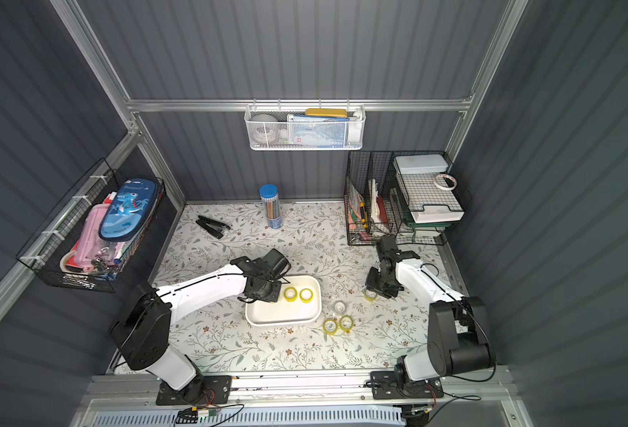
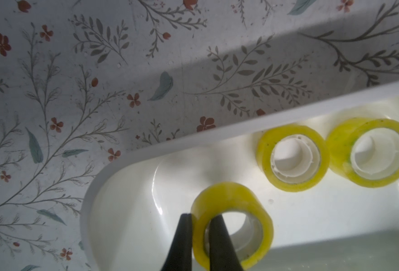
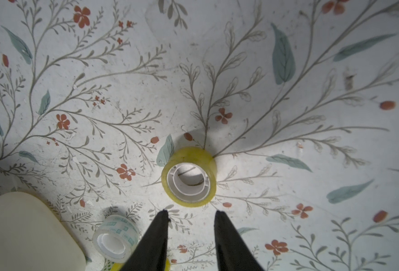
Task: Put the transparent tape into the storage box
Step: Place the tape in the storage box.
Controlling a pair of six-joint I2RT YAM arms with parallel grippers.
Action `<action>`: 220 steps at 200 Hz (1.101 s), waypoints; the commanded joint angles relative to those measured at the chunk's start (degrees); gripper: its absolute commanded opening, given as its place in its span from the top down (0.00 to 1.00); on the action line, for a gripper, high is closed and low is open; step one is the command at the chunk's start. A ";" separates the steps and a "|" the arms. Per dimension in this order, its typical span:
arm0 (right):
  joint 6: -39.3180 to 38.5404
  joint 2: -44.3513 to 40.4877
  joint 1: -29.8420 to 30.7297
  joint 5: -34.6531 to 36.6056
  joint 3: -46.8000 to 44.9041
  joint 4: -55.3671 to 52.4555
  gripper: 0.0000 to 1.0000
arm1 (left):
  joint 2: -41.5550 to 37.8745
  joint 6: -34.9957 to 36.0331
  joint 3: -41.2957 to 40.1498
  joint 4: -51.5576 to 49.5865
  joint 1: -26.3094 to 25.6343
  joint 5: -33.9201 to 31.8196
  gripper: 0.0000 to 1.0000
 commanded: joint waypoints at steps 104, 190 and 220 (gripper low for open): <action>0.59 0.04 0.84 1.74 -0.13 -0.91 0.62 | 5.53 1.67 -2.16 7.10 2.35 2.41 1.00; 0.86 -0.13 1.26 1.95 -0.22 -1.15 0.62 | 5.95 1.25 -2.65 8.43 2.35 3.12 0.77; 0.99 -0.31 1.28 2.00 -0.31 -1.17 0.62 | 5.62 1.25 -2.39 8.43 2.42 3.06 0.69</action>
